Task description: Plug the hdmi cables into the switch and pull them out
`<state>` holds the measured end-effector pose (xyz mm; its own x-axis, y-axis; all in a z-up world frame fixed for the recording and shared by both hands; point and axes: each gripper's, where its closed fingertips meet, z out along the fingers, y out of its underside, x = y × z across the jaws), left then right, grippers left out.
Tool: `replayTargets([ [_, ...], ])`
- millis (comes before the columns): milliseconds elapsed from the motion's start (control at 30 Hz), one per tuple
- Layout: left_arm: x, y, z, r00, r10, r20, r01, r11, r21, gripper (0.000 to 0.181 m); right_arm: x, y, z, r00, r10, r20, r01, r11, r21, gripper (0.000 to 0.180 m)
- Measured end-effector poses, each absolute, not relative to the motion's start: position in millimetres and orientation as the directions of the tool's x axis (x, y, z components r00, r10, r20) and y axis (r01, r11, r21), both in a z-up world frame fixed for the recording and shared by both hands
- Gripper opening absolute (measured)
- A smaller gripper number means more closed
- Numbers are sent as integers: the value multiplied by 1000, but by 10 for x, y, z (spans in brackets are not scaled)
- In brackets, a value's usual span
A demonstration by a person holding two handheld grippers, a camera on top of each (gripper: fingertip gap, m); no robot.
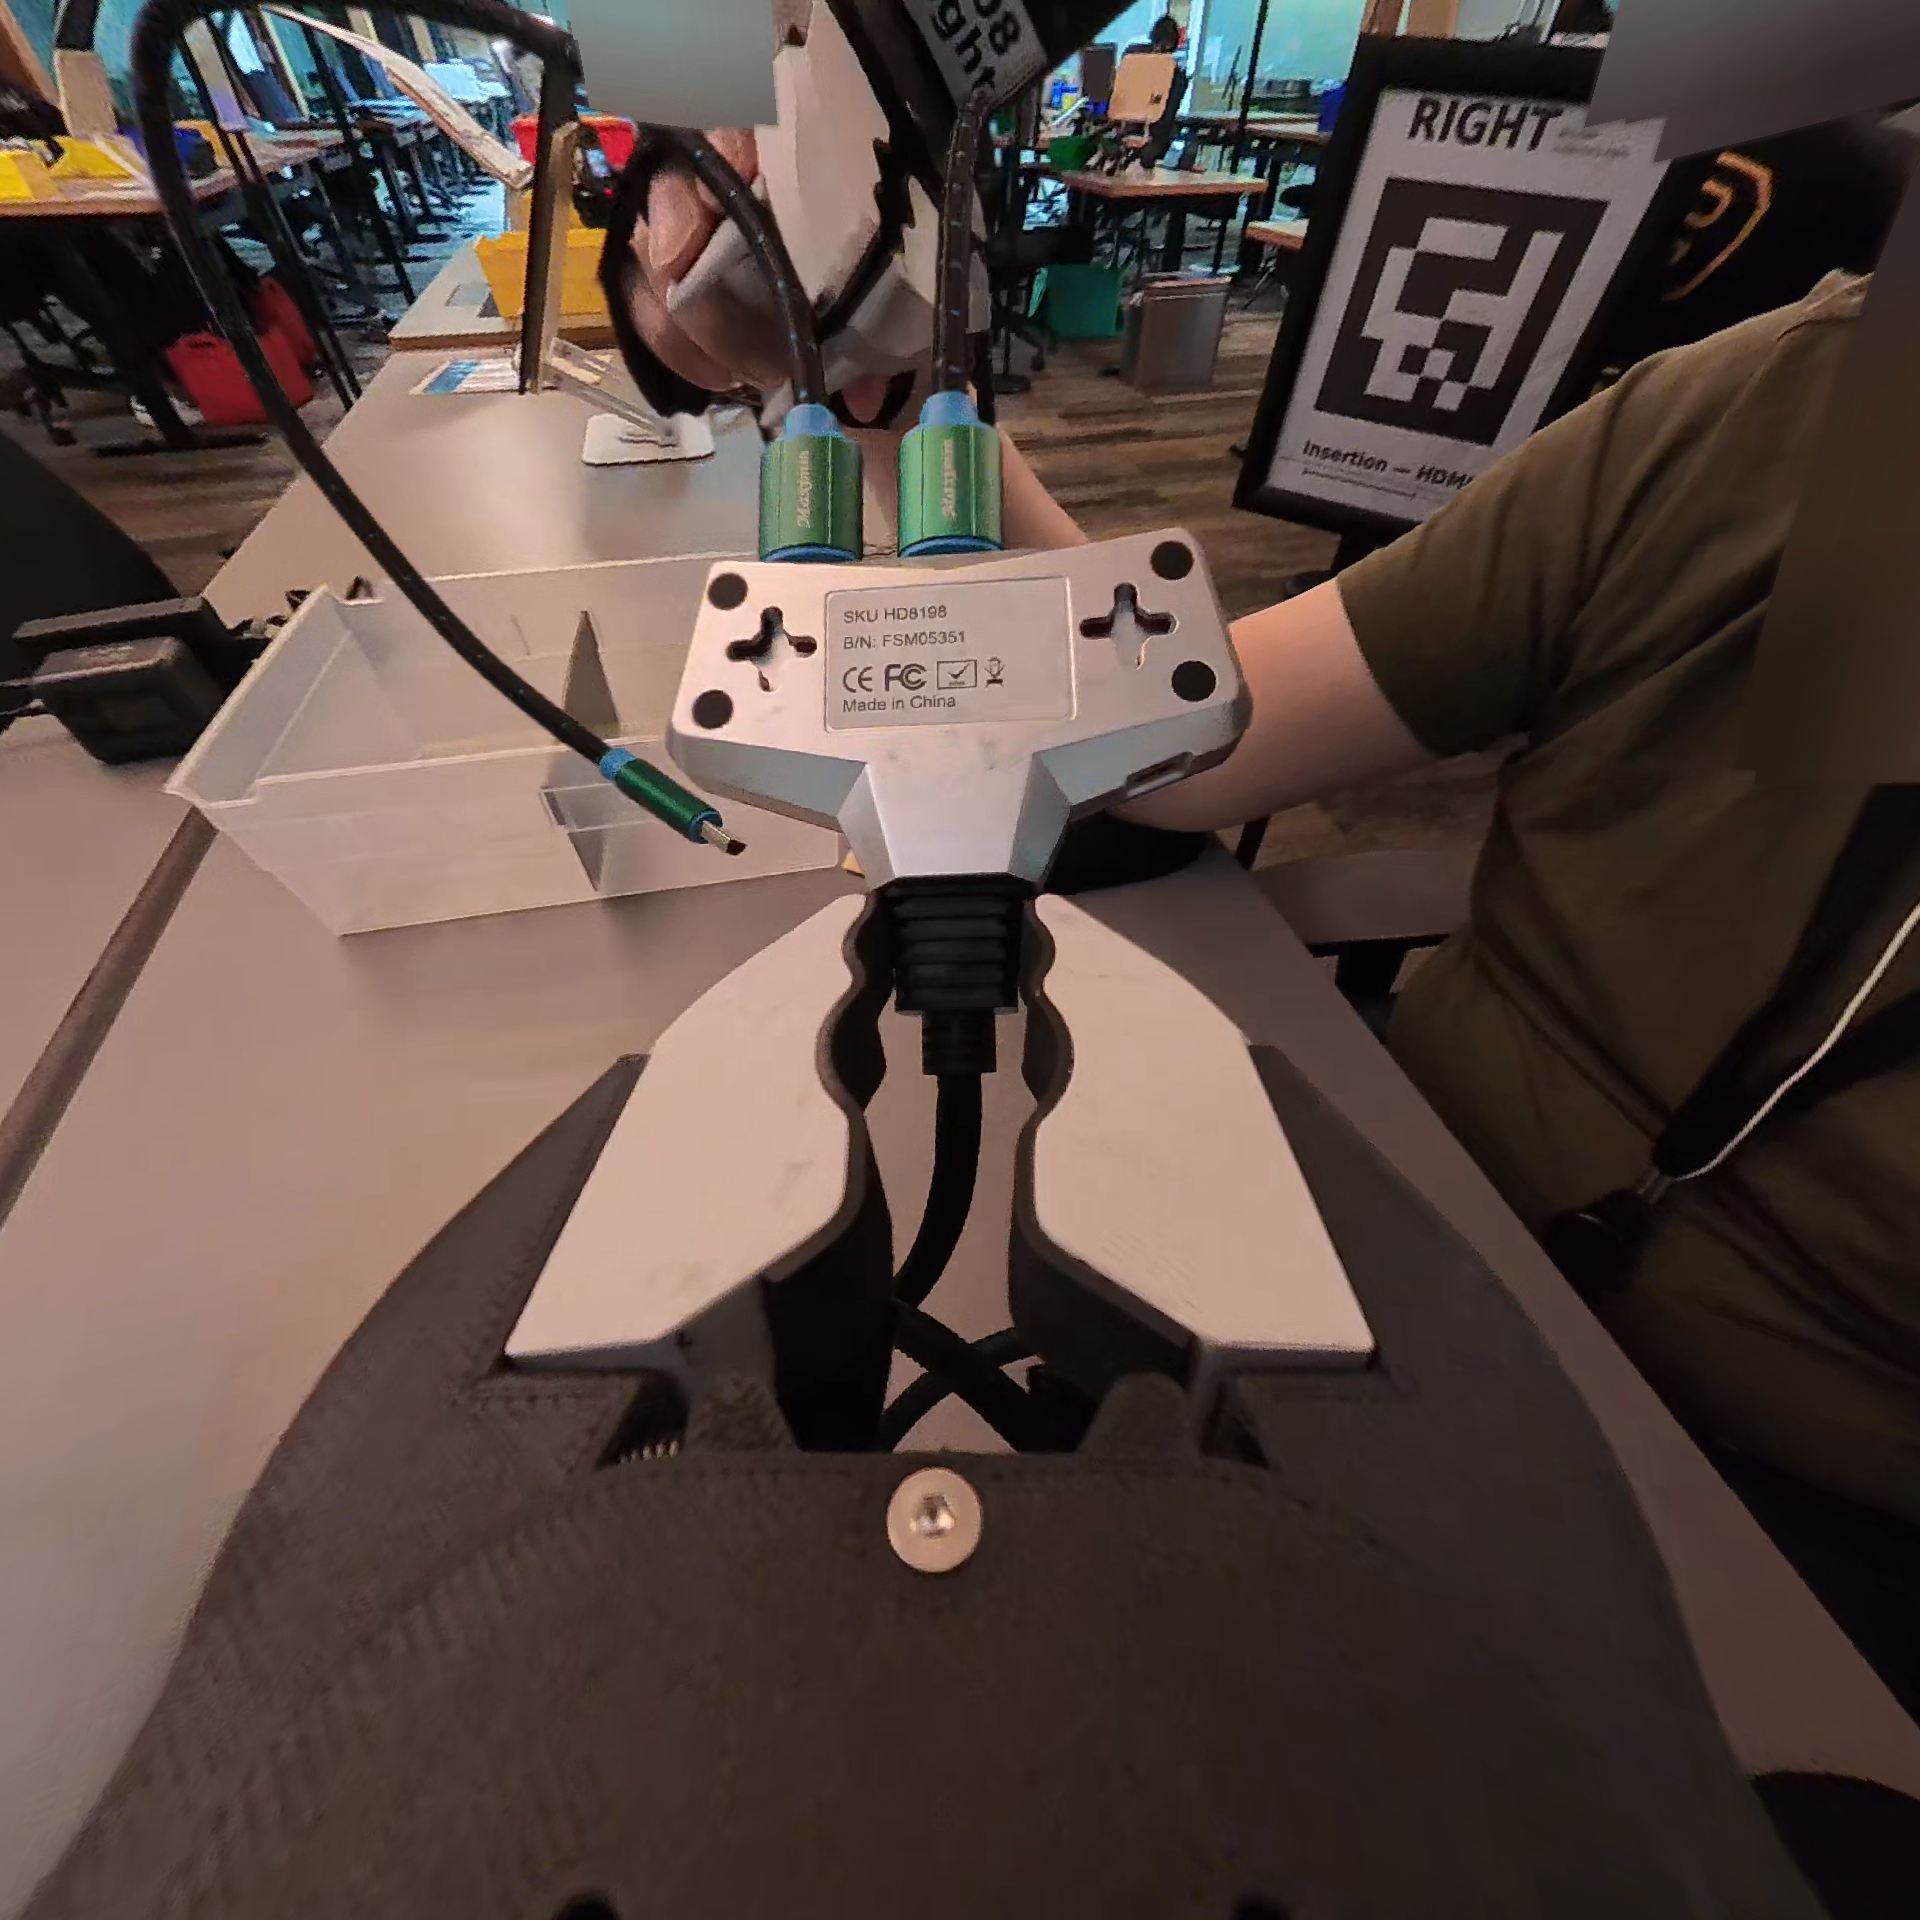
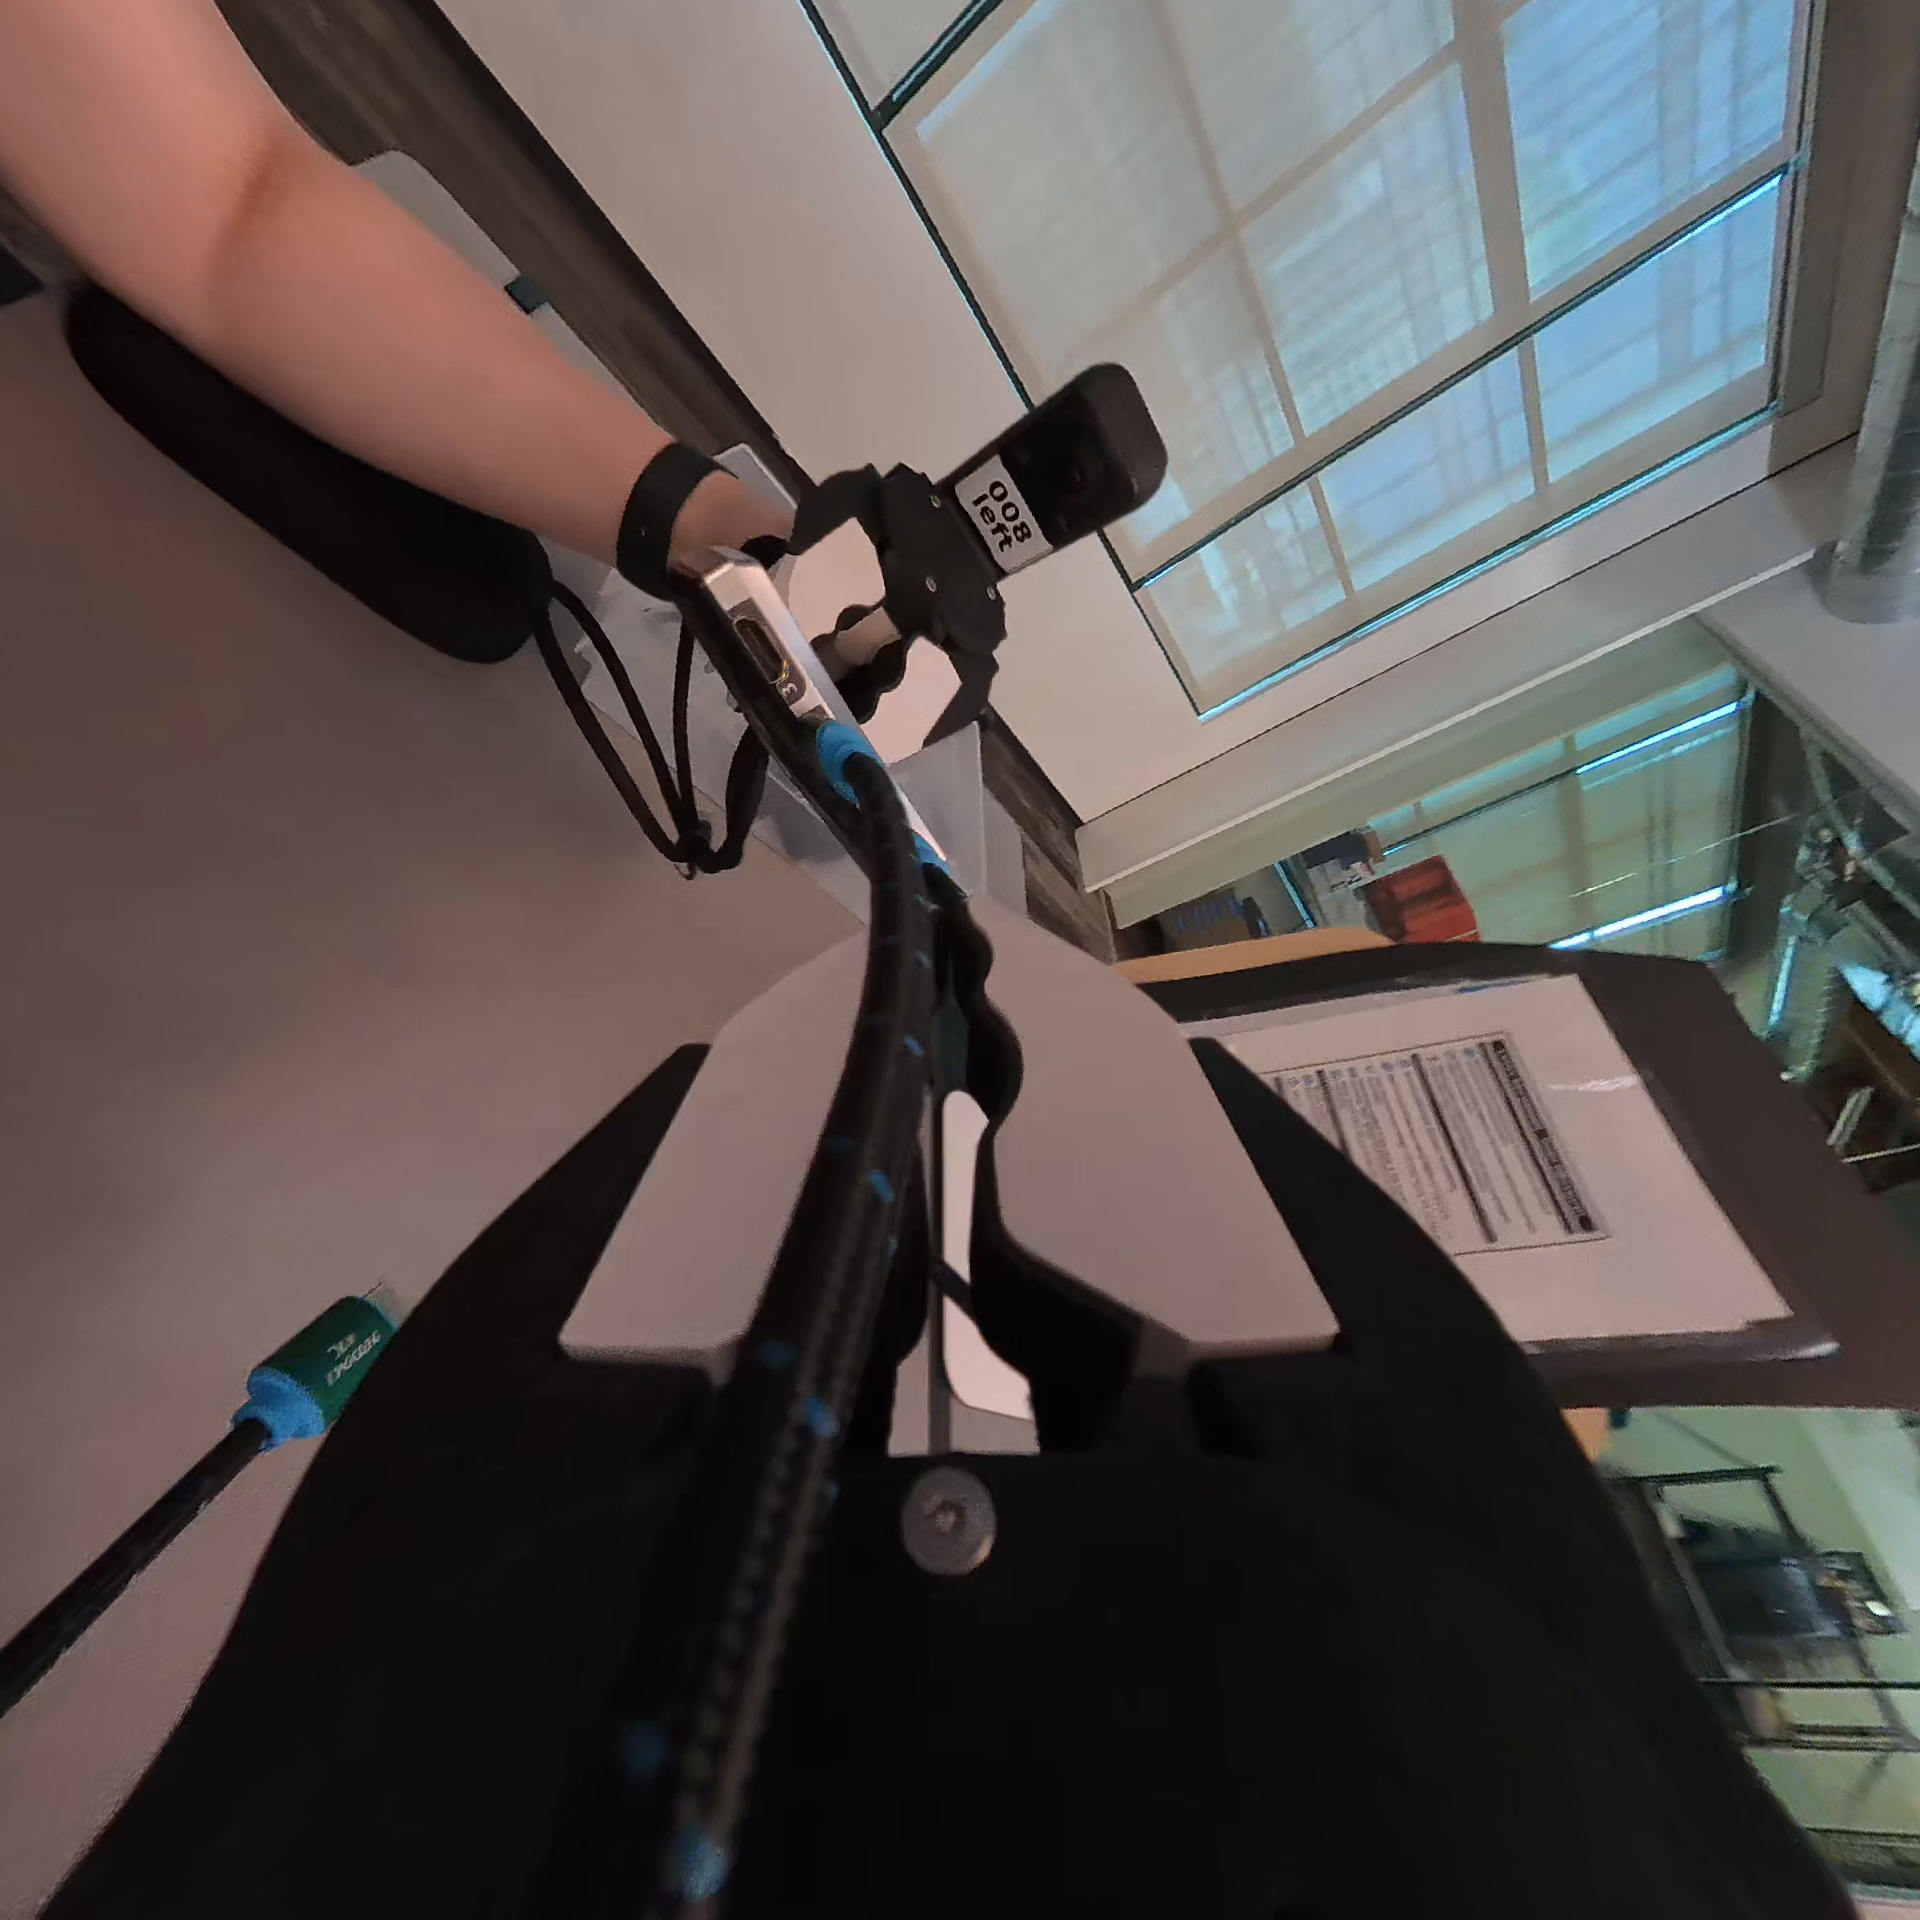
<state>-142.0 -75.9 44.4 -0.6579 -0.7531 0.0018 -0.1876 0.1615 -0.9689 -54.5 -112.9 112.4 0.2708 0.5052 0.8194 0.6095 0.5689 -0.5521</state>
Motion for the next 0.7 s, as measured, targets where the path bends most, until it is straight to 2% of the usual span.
replayTargets([
  [33,-1435,-771,459,-668,-744,8,-182,152,-971,23,-566,-1149,1140,259,487,834,618,581,-530,2],
  [267,-1622,-839,502,-782,-615,102,-171,54,-984,22,-708,-1386,1122,120,428,896,706,598,-381,0],
  [367,-1696,-836,624,-810,-575,116,-133,-12,-991,22,-641,-1500,1140,122,434,893,710,590,-384,1],
  [467,-1716,-827,669,-804,-586,96,-112,-9,-994,22,-387,-1483,1212,217,429,877,705,552,-445,1],
  [600,-1600,-710,644,-725,-685,67,-115,25,-993,22,167,-1481,1346,434,417,799,604,523,-601,1],
  [700,-1459,-591,600,-642,-764,64,-133,29,-991,22,627,-1598,1587,622,300,723,559,476,-678,1],
])
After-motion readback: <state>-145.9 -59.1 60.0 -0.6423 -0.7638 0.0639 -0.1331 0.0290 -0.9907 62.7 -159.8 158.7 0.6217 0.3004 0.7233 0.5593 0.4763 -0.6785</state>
